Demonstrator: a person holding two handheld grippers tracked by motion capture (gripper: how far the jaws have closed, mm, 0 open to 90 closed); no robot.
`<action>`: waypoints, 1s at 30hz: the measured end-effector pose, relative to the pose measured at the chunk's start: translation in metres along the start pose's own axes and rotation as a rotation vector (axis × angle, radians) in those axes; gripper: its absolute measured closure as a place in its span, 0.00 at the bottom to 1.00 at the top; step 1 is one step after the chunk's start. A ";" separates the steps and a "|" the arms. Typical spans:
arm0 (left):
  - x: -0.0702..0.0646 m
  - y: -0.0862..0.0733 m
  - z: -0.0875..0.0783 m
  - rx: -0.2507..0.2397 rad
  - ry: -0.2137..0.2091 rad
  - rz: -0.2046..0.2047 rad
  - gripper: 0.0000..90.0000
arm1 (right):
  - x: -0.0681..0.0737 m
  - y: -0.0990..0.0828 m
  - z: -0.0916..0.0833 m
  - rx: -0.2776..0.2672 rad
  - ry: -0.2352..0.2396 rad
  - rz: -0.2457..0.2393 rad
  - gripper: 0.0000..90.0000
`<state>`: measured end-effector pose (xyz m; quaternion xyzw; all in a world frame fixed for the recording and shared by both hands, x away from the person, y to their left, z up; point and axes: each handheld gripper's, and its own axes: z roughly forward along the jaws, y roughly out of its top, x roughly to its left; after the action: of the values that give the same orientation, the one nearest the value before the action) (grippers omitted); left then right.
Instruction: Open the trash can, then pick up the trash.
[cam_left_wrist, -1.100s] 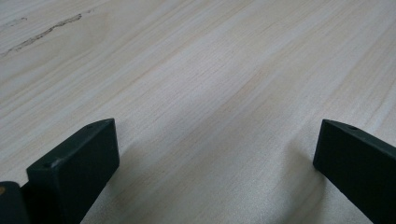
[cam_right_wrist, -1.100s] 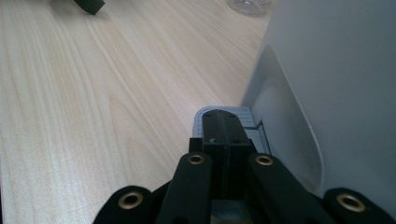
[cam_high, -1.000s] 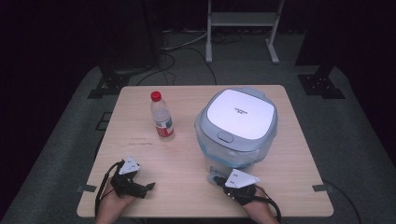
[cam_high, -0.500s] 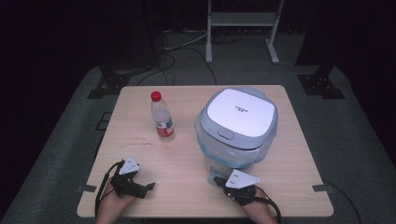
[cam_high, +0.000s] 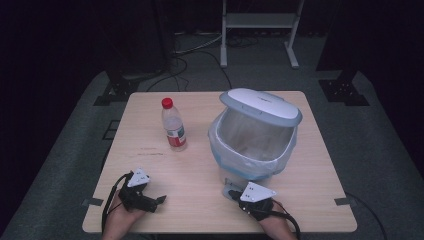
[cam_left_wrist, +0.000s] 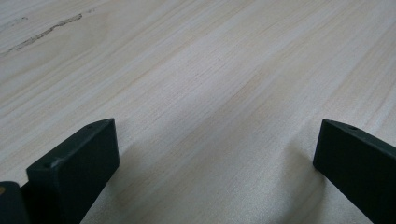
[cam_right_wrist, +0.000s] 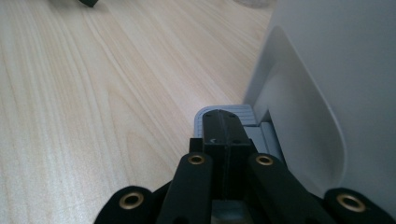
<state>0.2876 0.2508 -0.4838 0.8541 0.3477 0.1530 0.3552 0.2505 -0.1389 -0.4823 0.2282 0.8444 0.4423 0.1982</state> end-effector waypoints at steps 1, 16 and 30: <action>0.000 0.000 0.000 0.000 0.000 0.000 0.00 | 0.000 0.000 0.000 0.000 0.000 0.000 1.00; 0.000 0.002 -0.001 -0.019 -0.008 -0.001 0.00 | 0.000 0.001 0.003 0.033 0.003 0.002 1.00; -0.005 0.011 -0.004 -0.099 -0.028 0.017 0.00 | 0.000 0.001 0.003 0.033 0.003 0.002 1.00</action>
<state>0.2875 0.2441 -0.4728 0.8404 0.3274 0.1609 0.4008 0.2523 -0.1366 -0.4830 0.2317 0.8515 0.4290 0.1929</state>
